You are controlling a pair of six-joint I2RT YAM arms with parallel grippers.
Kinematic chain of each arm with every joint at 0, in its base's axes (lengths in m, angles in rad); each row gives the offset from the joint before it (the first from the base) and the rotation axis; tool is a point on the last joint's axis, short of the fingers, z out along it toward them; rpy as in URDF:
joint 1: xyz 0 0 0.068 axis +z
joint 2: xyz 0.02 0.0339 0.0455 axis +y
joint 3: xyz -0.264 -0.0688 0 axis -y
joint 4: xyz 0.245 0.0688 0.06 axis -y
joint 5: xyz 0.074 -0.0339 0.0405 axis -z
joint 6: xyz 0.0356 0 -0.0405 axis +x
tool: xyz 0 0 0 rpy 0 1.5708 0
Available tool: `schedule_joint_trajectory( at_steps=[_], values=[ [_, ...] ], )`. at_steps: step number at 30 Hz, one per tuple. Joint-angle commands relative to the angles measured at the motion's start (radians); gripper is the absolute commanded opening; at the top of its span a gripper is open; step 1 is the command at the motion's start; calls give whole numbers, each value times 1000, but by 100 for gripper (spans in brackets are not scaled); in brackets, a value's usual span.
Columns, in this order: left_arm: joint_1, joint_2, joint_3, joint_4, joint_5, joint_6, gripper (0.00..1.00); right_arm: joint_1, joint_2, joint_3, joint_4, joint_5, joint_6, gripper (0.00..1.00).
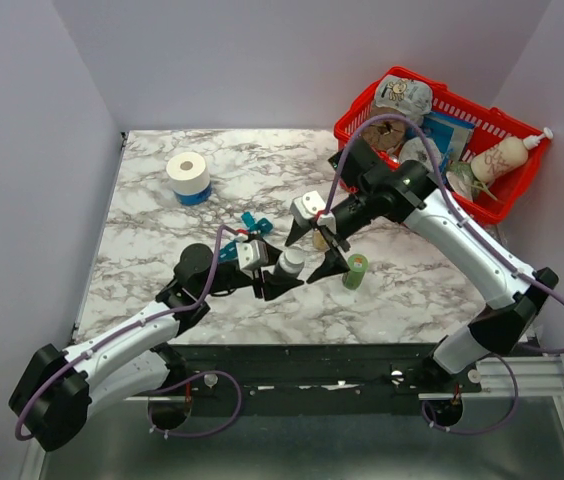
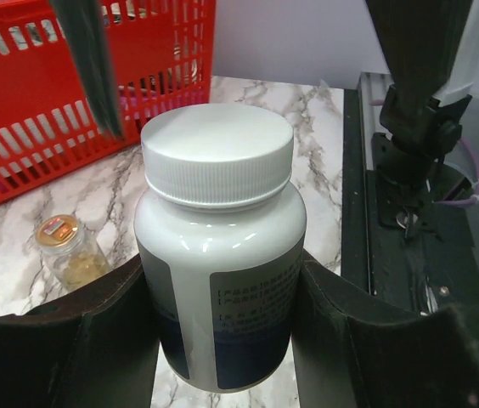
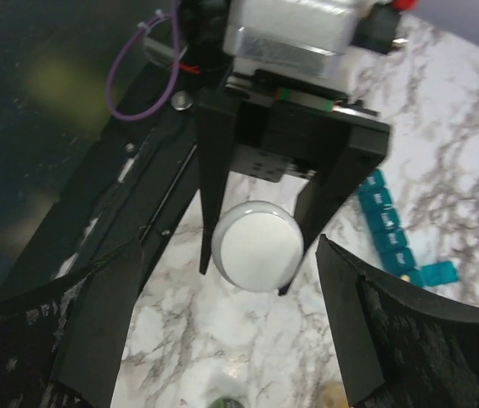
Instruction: Sort the pills into containers
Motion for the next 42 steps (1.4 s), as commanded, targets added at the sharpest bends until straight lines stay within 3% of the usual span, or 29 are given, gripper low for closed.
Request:
schedule_joint_trajectory(
  at_steps=[1,7,10,11,13,14,20,23,28,29,34,35,38,42],
  values=[
    [3,25,56,10,123,20,0,46,30,-39,-49,12,-75,89],
    [4,33,62,3,125,20,0,52,47,-33,-33,37,-35,74],
    [4,33,62,-5,108,25,0,54,44,-43,-30,43,-24,61],
    [4,32,62,-5,103,28,0,55,41,-54,-18,48,-12,52],
    [3,27,62,-4,80,26,0,54,33,-69,2,74,5,46],
    [4,22,61,2,66,25,0,54,22,-92,49,91,55,37],
    [4,-39,29,42,-268,-33,0,52,30,-140,284,362,428,31],
    [3,-38,12,105,-328,-52,0,52,47,-170,331,336,505,29],
    [4,-22,7,138,-308,-41,0,46,53,-165,352,305,522,26],
    [4,-24,5,136,-302,-40,11,43,50,-155,350,304,520,26],
    [9,-51,-24,116,-267,-24,38,18,35,-158,356,290,520,25],
    [9,-60,-25,107,-267,-24,55,15,31,-161,361,287,519,25],
    [13,-83,-28,69,-274,-17,76,5,28,-168,362,286,516,24],
    [22,-108,-30,18,-282,0,88,-15,25,-172,367,281,516,24]
  ],
)
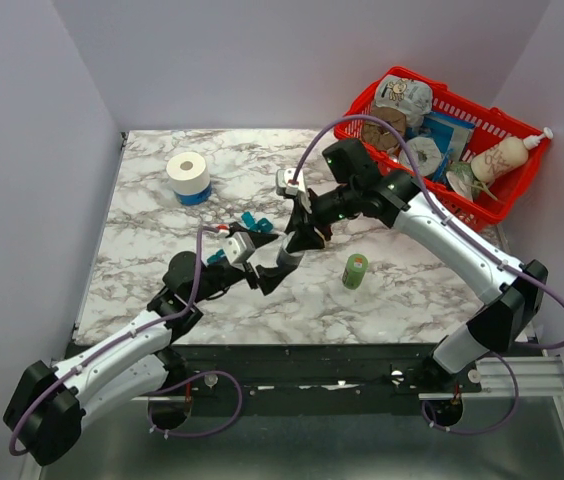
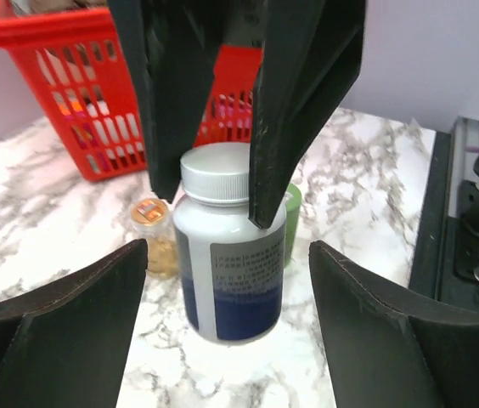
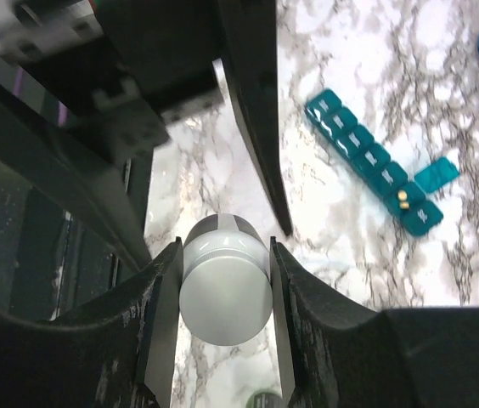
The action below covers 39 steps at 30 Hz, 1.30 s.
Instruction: Sort the pills into containers
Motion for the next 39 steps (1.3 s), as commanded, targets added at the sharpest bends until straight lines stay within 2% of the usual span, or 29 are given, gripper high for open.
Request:
schedule_joint_trajectory(
  at_steps=[1,5,7,9,10,13,19,23,29,32,33,35,36,39],
  values=[
    [13,-39,6,12,-44,26,90,-33,-4,-15,-16,30,25,24],
    [21,-78,26,-66,-45,81,95,-74,-17,-56,19,76,20,24],
    [23,-106,63,-189,-76,136,95,-105,-27,-108,54,178,2,24],
    [29,-146,91,-334,-137,228,97,-123,-39,-208,127,260,-17,24],
    [32,-158,111,-376,-165,254,98,-138,-47,-241,158,334,-17,24],
    [41,-180,120,-494,-265,351,99,-177,-59,-356,270,421,-14,25],
    [44,-200,82,-496,-344,367,99,-240,-33,-438,341,464,-3,25],
    [46,-187,80,-494,-350,367,99,-246,-1,-467,388,505,5,28],
    [69,-142,85,-513,-341,365,99,-264,51,-459,384,489,32,34],
    [95,-97,98,-534,-332,367,99,-272,52,-455,373,470,37,46],
    [114,-86,101,-542,-327,368,99,-274,52,-452,367,463,34,53],
    [134,-51,111,-548,-301,368,99,-278,44,-447,350,441,33,60],
    [147,-40,114,-554,-288,370,99,-278,35,-437,343,432,25,67],
    [190,4,125,-567,-246,380,99,-280,9,-420,304,390,13,77]
  ],
)
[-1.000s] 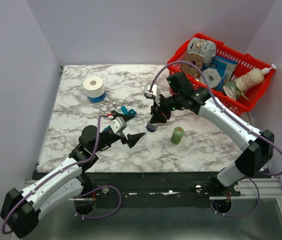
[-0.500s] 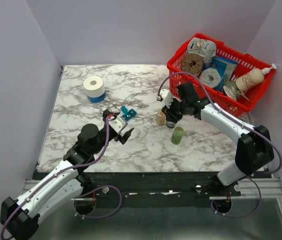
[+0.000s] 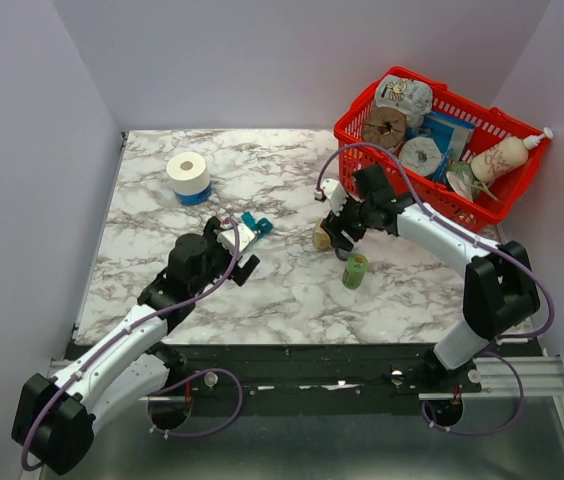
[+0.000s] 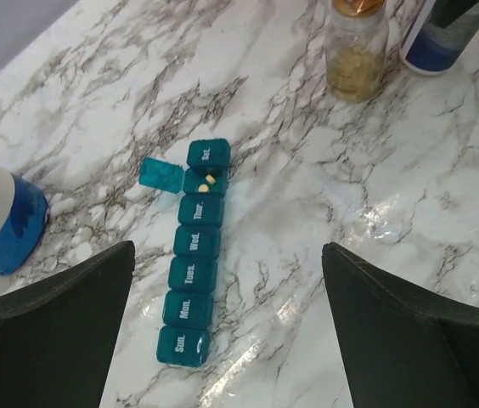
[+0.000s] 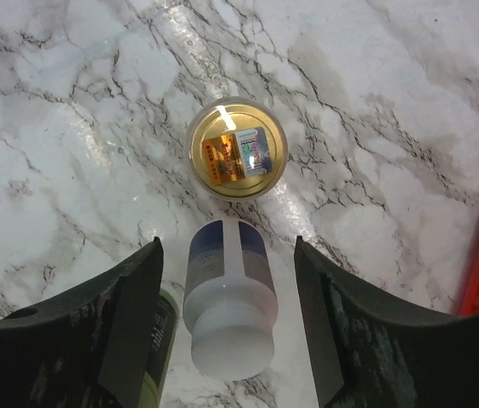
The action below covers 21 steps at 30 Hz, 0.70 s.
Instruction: Sort the pills into containers
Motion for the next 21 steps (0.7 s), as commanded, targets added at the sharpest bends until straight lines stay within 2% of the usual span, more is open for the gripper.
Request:
schedule_joint_trajectory(
  at_steps=[1,3,8,11,13,21],
  values=[
    [56,59,40,-40,72,29,99,-7,-56,59,-60,-92,-18,79],
    [80,99,37,-50,109,91,98,-7,-79,89,-129,-158,-66,84],
    [123,233,43,-83,166,269,93,-7,-147,131,-258,-534,-257,98],
    [191,319,66,-92,198,307,92,-7,-147,107,-264,-715,-340,100],
    [225,349,75,-90,204,319,92,-7,-141,90,-258,-784,-343,100],
    [263,522,169,-150,190,344,88,-7,-199,11,-227,-826,-344,100]
  ],
)
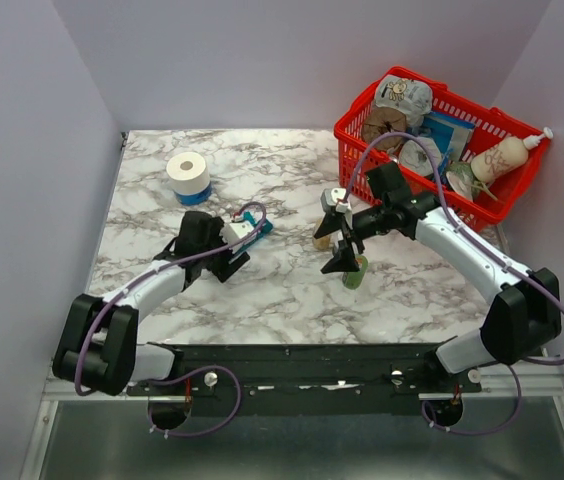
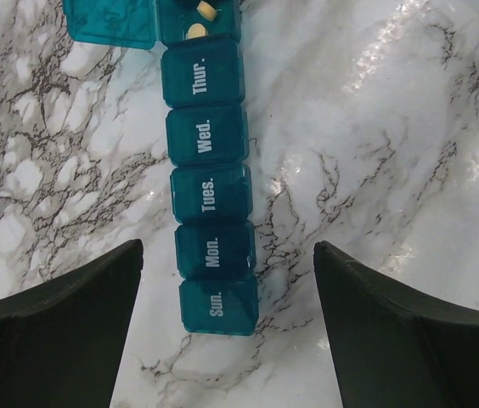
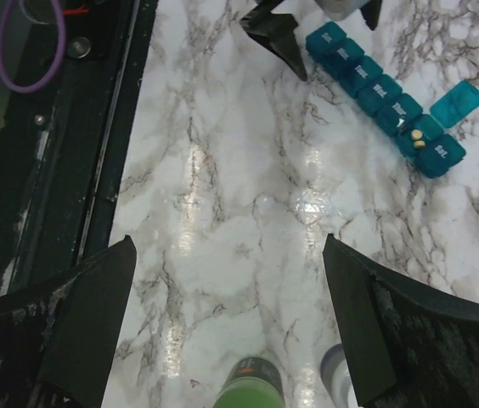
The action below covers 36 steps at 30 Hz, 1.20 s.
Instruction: Sort the pills into containers
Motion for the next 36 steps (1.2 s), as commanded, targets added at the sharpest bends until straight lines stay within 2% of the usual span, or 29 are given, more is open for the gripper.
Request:
schedule_joint_trajectory(
  at_steps=[1,8,15,18,20,22,25,29,31,32,35,36],
  values=[
    [9,88,102,-55,21,48,88,-4,-53,-37,1,-111,-30,100],
    [6,215,190,-130,-26,11,78,-4,-71,-43,16,-99,-19,100],
    [-67,257,182,-122,-161,12,77,-4,-74,-43,16,-88,-16,100],
    [-77,268,175,-118,-204,11,71,-4,-71,-43,18,-83,-15,100],
    [-77,277,179,-121,-217,11,62,-4,-66,-43,18,-87,-15,100],
    [-77,291,181,-133,-223,11,60,-4,-69,-45,18,-85,-16,100],
    [-78,301,187,-142,-223,15,50,-4,-69,-46,18,-79,-19,100],
    [-78,300,187,-144,-217,23,25,-4,-76,-52,18,-71,-31,100],
    [-78,282,181,-139,-204,29,17,-4,-79,-59,18,-64,-48,100],
    [-81,272,173,-139,-198,32,9,-4,-80,-63,16,-51,-58,100],
    [-90,220,147,-144,-186,49,0,-4,-91,-83,11,-39,-111,100],
    [-93,185,136,-136,-178,52,0,-4,-92,-88,10,-41,-133,100]
  ],
)
